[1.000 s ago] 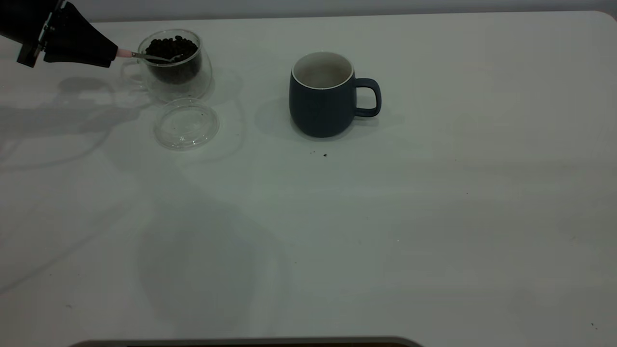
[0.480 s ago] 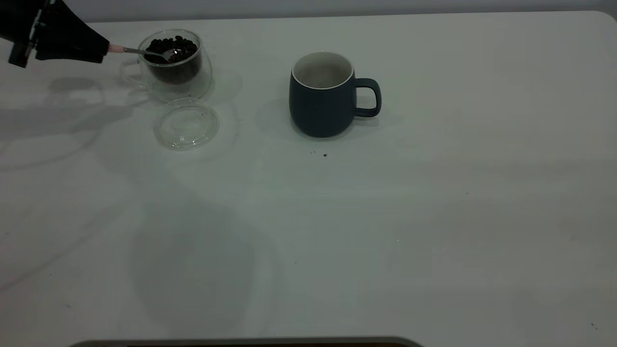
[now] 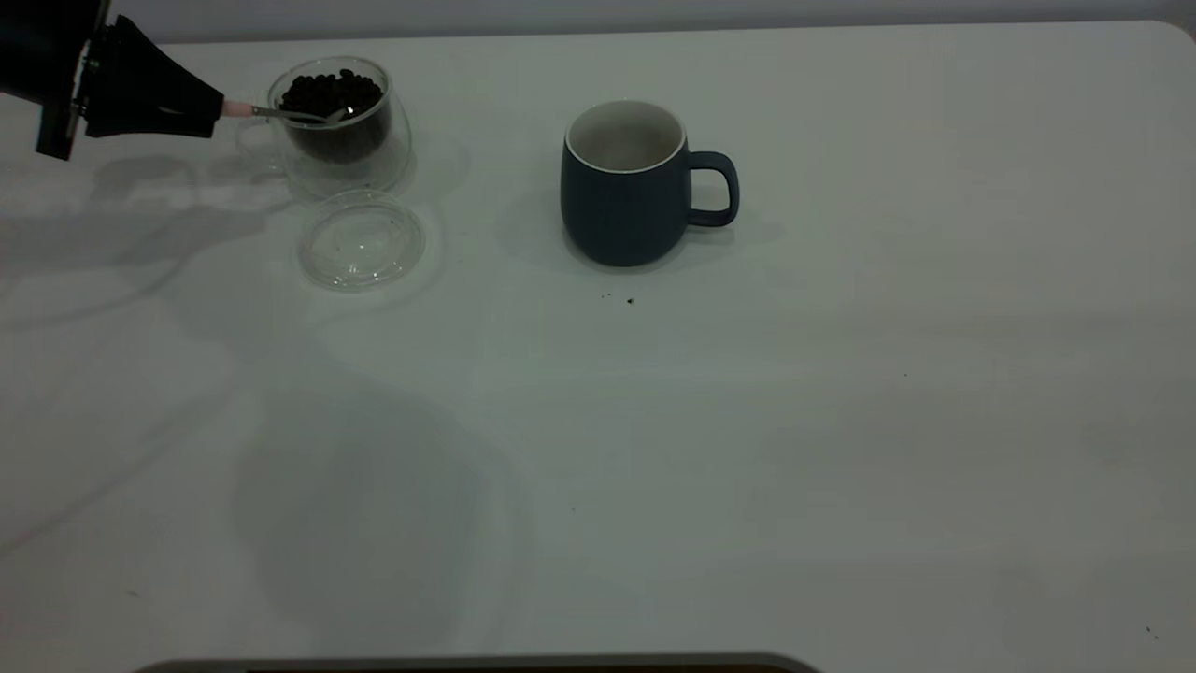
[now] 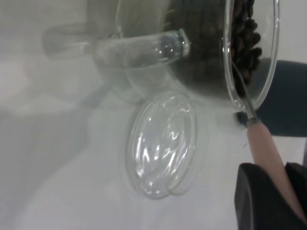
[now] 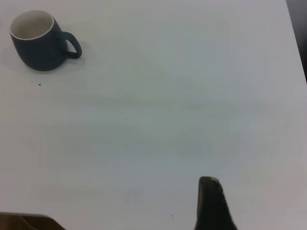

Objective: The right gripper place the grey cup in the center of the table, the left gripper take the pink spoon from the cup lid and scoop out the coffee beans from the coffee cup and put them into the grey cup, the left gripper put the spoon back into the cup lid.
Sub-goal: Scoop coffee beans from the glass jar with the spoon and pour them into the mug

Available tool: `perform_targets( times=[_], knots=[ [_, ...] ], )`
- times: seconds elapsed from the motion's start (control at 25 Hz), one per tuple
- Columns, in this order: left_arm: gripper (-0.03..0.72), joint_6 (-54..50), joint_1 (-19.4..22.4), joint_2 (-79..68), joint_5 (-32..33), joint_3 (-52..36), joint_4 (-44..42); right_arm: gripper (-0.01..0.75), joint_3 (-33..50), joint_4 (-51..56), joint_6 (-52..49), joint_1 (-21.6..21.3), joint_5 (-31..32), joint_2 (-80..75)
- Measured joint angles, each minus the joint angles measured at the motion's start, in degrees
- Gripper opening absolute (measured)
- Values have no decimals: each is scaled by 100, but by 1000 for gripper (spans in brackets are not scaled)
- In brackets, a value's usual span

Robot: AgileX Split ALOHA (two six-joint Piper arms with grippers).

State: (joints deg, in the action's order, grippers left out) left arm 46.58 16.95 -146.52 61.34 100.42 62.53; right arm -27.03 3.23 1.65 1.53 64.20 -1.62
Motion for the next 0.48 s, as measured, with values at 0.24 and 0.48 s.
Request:
perform_targets(
  times=[0.24,0.48],
  knots=[
    [123,-18,7,-6,39,0,205,507,0,0,0,0,0,0],
    [123,-68,109,-6,170,0,226,507,0,0,0,0,0,0]
  ],
)
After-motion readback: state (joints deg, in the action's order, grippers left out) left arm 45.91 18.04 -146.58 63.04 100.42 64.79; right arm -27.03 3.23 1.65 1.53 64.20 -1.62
